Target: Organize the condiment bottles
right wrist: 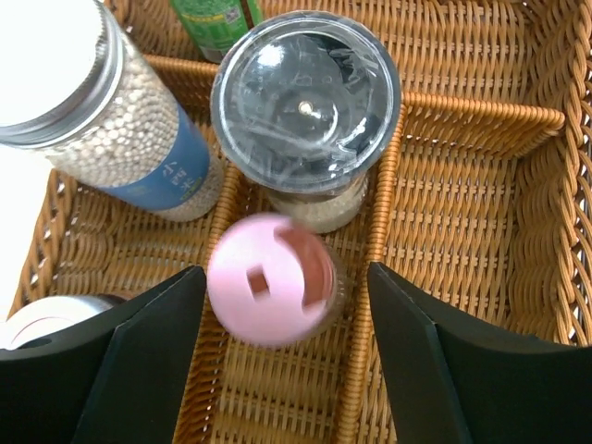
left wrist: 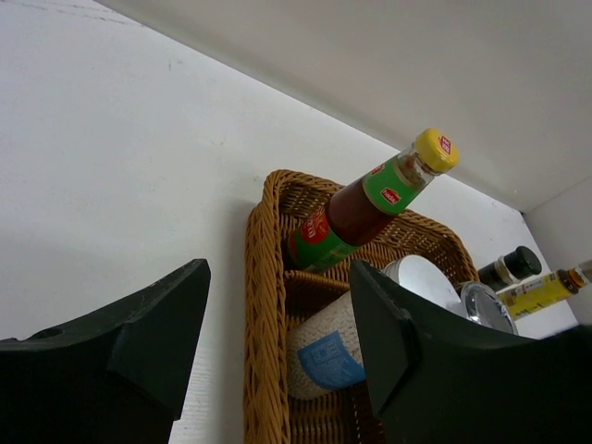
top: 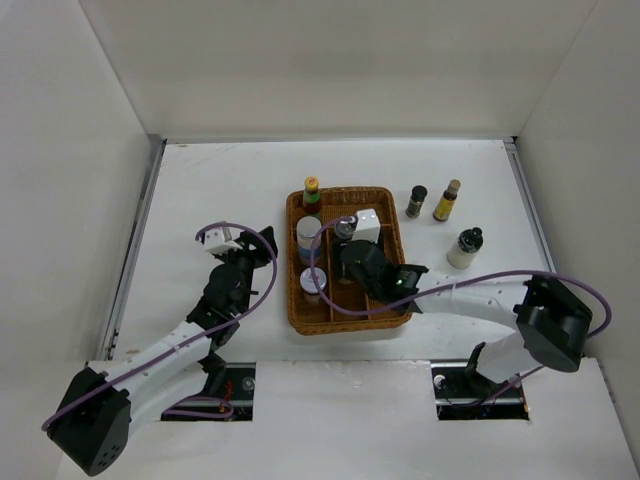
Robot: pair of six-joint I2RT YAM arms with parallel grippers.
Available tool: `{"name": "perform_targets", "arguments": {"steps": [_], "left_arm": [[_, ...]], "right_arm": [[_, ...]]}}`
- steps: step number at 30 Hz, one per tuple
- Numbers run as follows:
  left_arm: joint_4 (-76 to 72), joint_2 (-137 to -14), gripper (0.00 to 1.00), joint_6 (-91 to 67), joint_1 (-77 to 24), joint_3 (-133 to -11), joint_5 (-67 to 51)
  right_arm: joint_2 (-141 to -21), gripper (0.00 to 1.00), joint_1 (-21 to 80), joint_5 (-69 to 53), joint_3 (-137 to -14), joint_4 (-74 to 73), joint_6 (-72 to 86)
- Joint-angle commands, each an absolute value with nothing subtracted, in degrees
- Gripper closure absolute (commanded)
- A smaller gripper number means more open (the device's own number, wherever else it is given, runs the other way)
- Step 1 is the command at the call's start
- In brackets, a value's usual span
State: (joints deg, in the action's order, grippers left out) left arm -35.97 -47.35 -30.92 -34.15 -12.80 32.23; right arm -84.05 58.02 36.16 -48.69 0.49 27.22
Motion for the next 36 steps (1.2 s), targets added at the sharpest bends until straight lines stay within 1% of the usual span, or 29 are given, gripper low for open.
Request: {"name": "perform_targets", "arguments": {"steps": [1,6,8,9,11,13,14,15,16,17,18,19,20,24,26,29,32,36], "left_arm": [[-39.37,-46.32,0.40,-31.38,-34.23,-12.22,31.20],[-38.85,-45.09,0.40,-31.46,-34.58,-12.22,31.20],[-38.85,-44.56,0.40,-31.46,-34.58,-12.22,31.20],[-38.85,-44.21,0.40,-31.46,-34.76,-12.22,31.20],[-38.67,-43.42,0.40,-31.64,-35.46,-12.22,31.20],[-38.58,-42.98,0.39,-31.64,-36.25,-12.39,31.20],[-38.58,-42.72,0.39,-31.64,-36.51,-12.39,31.20],[-38.58,-42.45,0.39,-31.64,-36.78,-12.31,31.20],[-38.50,-41.93,0.39,-31.73,-37.13,-12.13,31.20],[-38.32,-41.49,0.39,-31.82,-37.39,-12.04,31.20],[-38.15,-41.14,0.39,-31.82,-37.66,-12.04,31.20],[-38.06,-41.05,0.39,-31.73,-37.57,-12.04,31.20],[-38.06,-41.04,0.39,-31.64,-37.14,-11.95,31.20],[-37.79,-41.39,0.39,-31.90,-36.52,-11.78,30.68],[-37.88,-42.01,0.39,-31.90,-36.60,-11.95,30.50],[-37.79,-42.36,0.39,-31.90,-36.34,-12.04,30.32],[-37.88,-42.54,0.38,-31.90,-36.25,-12.04,30.15],[-37.97,-43.24,0.38,-31.99,-35.81,-12.13,29.97]], "right_arm": [[-78.85,0.22,57.79,36.03,-48.69,1.24,28.21],[-64.80,0.20,57.26,37.96,-44.92,-2.72,29.62],[-57.43,0.22,53.94,40.24,-41.94,-3.16,30.93],[-54.35,0.26,51.31,41.21,-40.79,-3.69,31.55],[-50.20,0.41,43.41,44.20,-38.59,-5.27,32.78],[-49.92,0.57,34.45,47.09,-38.67,-10.34,33.22],[-50.62,0.61,30.06,48.33,-39.19,-12.81,33.40],[-51.50,0.61,26.36,49.04,-39.81,-14.31,33.05],[-52.72,0.60,23.71,49.74,-40.51,-15.37,32.35],[-53.87,0.53,21.42,50.09,-41.13,-15.73,31.30],[-55.01,0.39,20.09,50.18,-41.39,-15.47,30.59],[-56.41,0.28,19.21,50.19,-41.66,-15.21,29.80],[-57.82,0.24,18.77,50.01,-42.01,-15.03,29.19],[-62.74,0.12,17.45,49.14,-42.54,-13.89,28.13],[-64.16,0.10,16.31,46.33,-42.63,-12.84,28.04],[-65.56,0.11,14.99,41.94,-42.19,-8.71,26.90],[-67.58,0.12,13.50,40.61,-42.45,-7.82,27.07],[-70.66,0.18,13.22,39.29,-42.37,-7.30,27.33]]}}
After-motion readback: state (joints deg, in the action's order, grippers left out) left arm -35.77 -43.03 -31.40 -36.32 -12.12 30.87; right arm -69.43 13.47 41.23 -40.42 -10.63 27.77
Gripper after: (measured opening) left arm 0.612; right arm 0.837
